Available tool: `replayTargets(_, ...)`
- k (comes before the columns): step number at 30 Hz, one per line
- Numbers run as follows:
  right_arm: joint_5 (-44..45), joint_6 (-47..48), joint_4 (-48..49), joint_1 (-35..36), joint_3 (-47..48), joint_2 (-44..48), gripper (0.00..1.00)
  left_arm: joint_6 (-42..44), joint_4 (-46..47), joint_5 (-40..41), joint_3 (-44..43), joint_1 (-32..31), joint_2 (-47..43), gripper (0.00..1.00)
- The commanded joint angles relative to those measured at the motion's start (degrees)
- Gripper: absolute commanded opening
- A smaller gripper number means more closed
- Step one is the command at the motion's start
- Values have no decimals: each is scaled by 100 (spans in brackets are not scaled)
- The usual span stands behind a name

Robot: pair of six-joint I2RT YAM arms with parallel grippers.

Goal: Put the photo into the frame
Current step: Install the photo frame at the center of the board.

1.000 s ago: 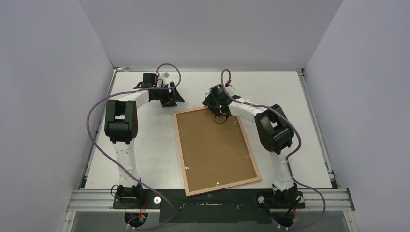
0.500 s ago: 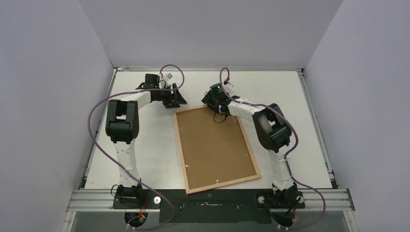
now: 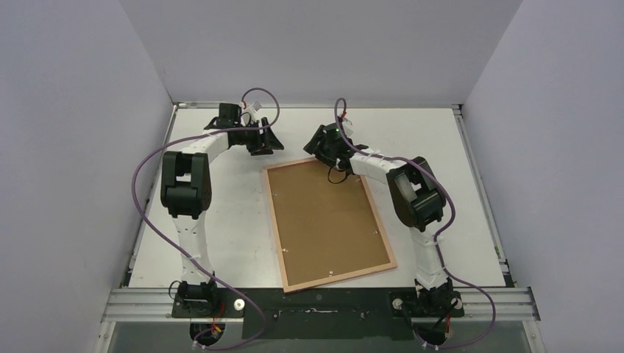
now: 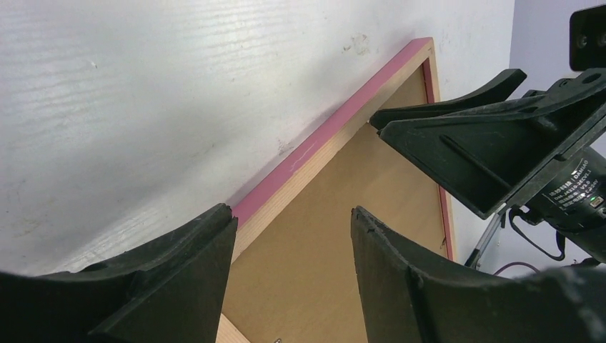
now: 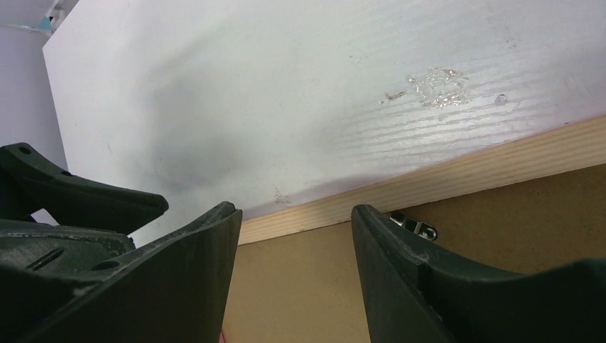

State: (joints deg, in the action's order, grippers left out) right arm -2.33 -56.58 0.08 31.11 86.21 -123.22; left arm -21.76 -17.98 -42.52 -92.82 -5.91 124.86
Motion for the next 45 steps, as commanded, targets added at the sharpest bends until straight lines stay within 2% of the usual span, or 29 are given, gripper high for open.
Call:
replayTargets(1,-28,-103,324,-35,-17,533,59,171,-95,16,-424,38,54,58)
replayTargets(10,136,-467,200,-36,-142,423,60,160,-213,-54,-662,-44,388,58)
replayTargets(17,498,-448,-410,-48,88,275,59,205,-363,16,-771,-124,558,57)
replayTargets(24,368,-477,-347,-62,120,142,59,232,-454,55,-700,-136,551,56)
replayTargets(28,452,-386,-341,-64,89,123,59,266,-461,51,-615,-136,530,56)
replayTargets(31,870,-8,-370,-45,116,68,59,277,-467,68,-545,-137,508,55)
replayTargets(38,1389,226,323,-44,-227,70,58,410,-704,245,-515,-132,466,52)
replayTargets(45,428,176,1344,-48,-303,195,59,404,-883,236,-823,-91,371,52)
